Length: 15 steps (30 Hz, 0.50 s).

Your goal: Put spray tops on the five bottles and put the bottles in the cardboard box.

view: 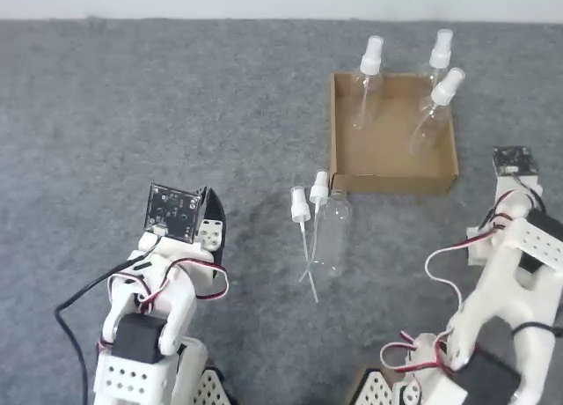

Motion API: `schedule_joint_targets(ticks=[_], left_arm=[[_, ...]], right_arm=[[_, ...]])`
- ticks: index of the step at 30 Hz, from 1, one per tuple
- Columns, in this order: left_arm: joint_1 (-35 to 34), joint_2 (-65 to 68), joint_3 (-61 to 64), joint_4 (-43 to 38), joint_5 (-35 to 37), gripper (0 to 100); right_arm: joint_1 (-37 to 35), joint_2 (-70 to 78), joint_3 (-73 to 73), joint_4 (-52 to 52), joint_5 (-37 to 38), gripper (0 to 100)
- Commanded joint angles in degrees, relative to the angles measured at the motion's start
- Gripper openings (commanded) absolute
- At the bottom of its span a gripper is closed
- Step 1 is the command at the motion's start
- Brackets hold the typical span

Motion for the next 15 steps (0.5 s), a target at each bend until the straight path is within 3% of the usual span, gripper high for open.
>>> schedule_joint_targets(ticks=[1, 7, 15], left_arm=[[-0.2, -0.9, 0.2, -0.3, -0.4, 1], [-0.3, -0.9, 2.5, 0.1, -0.4, 1], [-0.3, -0.9, 4.6, 0.1, -0.4, 1]], right_arm=[[-3.2, -8.2, -3.1, 6.5, -4.6, 14.0], [-11.8, -24.2, 6.9, 11.5, -5.5, 3.5], [-18.9, -45.6, 22.9, 10.3, -5.5, 2.8]])
